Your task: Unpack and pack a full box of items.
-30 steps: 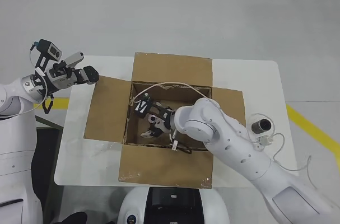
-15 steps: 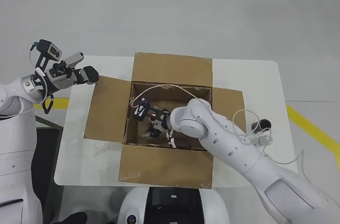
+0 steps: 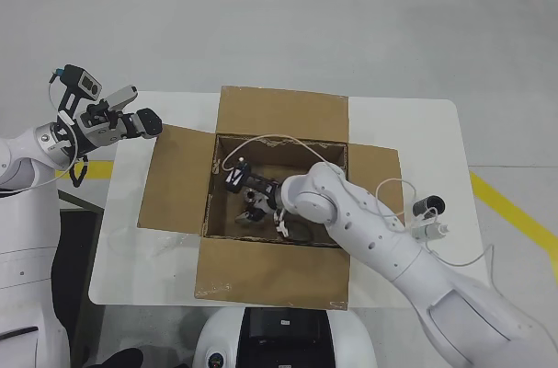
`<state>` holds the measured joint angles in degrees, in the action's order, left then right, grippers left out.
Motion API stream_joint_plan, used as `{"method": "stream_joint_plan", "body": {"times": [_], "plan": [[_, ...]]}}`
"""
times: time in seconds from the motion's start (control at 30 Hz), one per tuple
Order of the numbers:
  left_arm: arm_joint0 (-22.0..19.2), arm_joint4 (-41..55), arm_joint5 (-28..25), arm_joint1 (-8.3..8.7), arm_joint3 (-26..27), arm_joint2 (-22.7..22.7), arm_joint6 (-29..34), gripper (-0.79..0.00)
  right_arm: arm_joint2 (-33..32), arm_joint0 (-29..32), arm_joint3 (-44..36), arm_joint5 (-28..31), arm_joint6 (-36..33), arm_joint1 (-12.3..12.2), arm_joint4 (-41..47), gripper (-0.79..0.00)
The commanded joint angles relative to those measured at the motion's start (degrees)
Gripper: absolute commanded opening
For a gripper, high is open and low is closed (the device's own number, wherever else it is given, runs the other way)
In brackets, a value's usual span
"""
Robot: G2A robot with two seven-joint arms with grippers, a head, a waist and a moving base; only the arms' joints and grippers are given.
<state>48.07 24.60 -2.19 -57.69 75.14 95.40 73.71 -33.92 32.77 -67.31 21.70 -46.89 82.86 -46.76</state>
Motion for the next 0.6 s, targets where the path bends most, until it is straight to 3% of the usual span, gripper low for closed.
{"method": "stream_joint_plan", "body": {"times": [0.0,0.1,0.2,0.57], "plan": [[0.00,0.00,0.00,0.00,0.00,0.00,0.00,0.000,-0.17,-0.04,0.63,-0.43,0.40,0.15,-0.08,-0.403],[0.00,0.00,0.00,0.00,0.00,0.00,0.00,0.000,-0.39,-0.14,1.32,-0.68,0.81,0.38,-0.19,-0.554],[0.00,0.00,0.00,0.00,0.00,0.00,0.00,0.000,-0.55,-0.22,1.68,-0.63,1.05,0.58,-0.33,-0.785],[0.00,0.00,0.00,0.00,0.00,0.00,0.00,0.000,-3.64,0.42,-5.83,-1.03,-2.44,-0.21,-2.32,-0.785]]}}
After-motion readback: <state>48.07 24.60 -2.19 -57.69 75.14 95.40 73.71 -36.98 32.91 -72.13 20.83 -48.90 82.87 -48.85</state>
